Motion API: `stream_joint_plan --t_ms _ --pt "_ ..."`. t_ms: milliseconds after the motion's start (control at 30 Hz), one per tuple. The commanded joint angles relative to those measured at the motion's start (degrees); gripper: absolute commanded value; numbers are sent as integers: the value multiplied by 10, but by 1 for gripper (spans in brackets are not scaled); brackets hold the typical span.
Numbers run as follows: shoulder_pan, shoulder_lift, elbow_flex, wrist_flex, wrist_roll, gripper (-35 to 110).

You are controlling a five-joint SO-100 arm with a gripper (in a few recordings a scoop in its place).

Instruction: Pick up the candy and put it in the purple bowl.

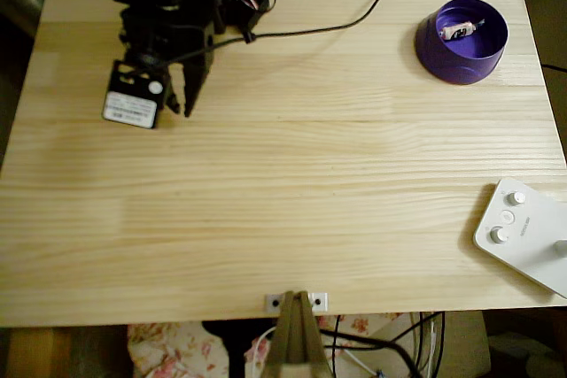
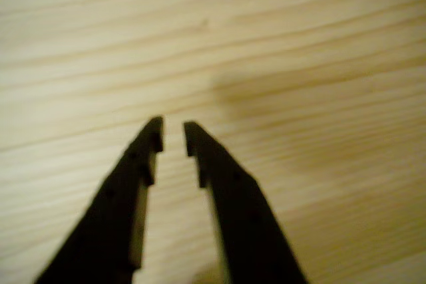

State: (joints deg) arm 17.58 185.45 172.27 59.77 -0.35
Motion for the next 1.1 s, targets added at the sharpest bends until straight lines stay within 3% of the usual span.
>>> stream_joint_plan --t_ms 0,1067 --pt "13 34 -2 17 -4 3" --pt "17 36 -1 18 3 3"
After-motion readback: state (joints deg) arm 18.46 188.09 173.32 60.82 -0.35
